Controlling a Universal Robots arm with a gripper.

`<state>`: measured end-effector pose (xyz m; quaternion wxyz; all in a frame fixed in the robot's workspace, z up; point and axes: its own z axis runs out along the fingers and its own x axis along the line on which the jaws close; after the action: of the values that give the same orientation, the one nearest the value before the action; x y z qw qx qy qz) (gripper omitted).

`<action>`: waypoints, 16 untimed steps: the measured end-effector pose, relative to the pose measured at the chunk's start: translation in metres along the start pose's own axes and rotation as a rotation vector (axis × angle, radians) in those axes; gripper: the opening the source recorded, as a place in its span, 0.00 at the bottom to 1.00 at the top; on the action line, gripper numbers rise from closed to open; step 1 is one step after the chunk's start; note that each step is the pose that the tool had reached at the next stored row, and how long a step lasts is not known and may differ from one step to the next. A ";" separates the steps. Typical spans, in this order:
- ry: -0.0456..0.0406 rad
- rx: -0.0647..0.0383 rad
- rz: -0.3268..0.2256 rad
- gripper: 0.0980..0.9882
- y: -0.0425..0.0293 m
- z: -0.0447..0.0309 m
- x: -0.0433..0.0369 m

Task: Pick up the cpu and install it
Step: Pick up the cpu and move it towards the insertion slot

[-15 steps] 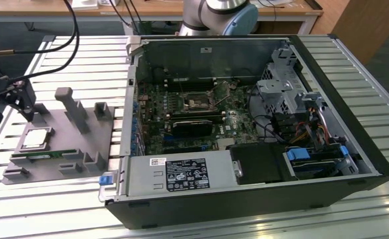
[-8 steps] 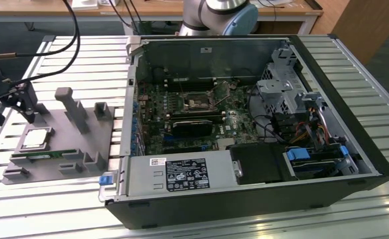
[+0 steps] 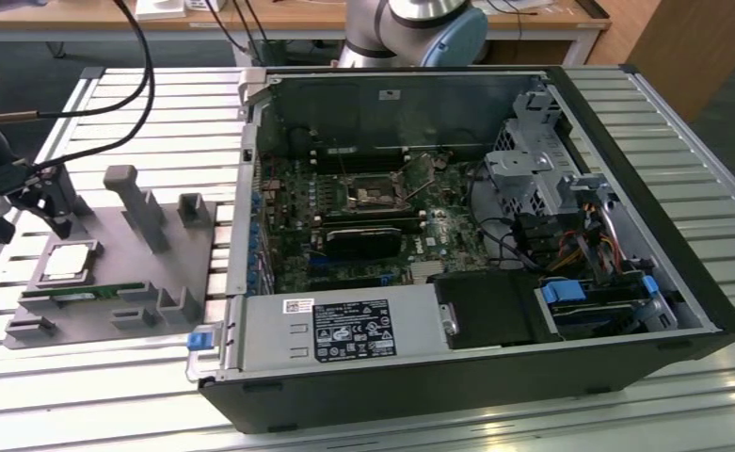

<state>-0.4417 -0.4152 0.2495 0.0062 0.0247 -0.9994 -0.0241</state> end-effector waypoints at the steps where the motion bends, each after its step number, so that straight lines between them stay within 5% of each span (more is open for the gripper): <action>1: -0.0001 0.000 0.000 0.61 0.0000 0.0006 0.0000; 4: 0.0002 0.000 0.000 0.61 -0.0002 0.0017 0.0000; 5: -0.0003 0.002 0.008 0.61 -0.0008 0.0169 0.0026; 16: -0.0019 0.002 0.036 0.61 -0.0001 0.0213 0.0027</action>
<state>-0.4446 -0.4144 0.2282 0.0057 0.0065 -0.9997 -0.0229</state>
